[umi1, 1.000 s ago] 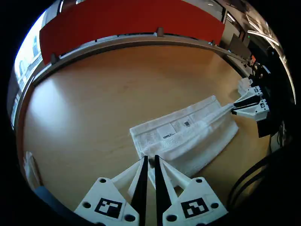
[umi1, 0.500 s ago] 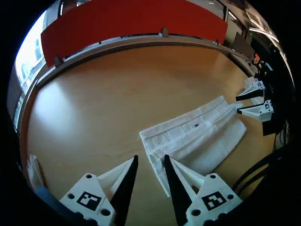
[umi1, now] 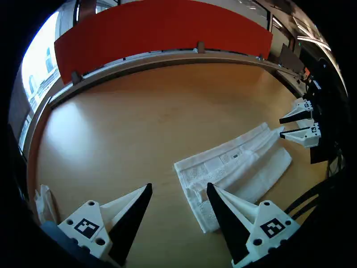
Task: Fold towel
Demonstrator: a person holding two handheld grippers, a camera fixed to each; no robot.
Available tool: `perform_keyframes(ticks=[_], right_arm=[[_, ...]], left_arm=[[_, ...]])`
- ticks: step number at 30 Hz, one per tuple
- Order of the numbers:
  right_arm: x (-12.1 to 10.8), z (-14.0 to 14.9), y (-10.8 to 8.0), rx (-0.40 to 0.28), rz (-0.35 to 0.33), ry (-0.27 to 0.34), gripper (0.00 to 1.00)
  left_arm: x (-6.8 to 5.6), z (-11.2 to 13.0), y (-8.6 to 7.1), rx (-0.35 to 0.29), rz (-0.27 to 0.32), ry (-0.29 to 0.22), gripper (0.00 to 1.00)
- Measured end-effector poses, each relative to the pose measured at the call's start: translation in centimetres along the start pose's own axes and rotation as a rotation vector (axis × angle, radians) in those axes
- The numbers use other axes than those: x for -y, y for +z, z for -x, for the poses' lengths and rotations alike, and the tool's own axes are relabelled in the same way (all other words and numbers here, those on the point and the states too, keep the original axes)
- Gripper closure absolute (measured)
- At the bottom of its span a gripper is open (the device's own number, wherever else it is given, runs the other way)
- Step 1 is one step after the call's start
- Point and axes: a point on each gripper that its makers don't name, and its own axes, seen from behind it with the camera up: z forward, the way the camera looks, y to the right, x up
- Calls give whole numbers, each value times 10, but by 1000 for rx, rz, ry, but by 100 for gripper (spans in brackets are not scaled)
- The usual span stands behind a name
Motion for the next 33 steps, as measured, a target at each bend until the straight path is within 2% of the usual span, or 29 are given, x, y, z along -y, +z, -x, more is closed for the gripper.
perform_keyframes(ticks=[8, 11, 13, 15, 21, 25, 33], right_arm=[[-2, -3, 1, -6, 12, 4, 33], [-3, -4, 1, -8, 17, 7, 25], [-3, -4, 1, -10, 18, 9, 12], [-3, -4, 1, -12, 19, 10, 5], [-8, -5, 1, -16, 43, 12, 4], [-9, -8, 1, -25, 44, 15, 0], [-5, -12, -3, -38, 41, 19, 0]], left_arm=[[-7, 3, -11, -2, 26, 18, 10], [-7, 6, -12, 4, 25, 31, 10], [-8, 8, -12, 6, 24, 37, 10], [-9, 10, -14, 7, 24, 40, 10], [-10, 11, -22, -1, 19, 31, 10], [-9, 13, -30, -7, 12, 20, 10], [-7, 18, -42, -20, 0, -10, 10]])
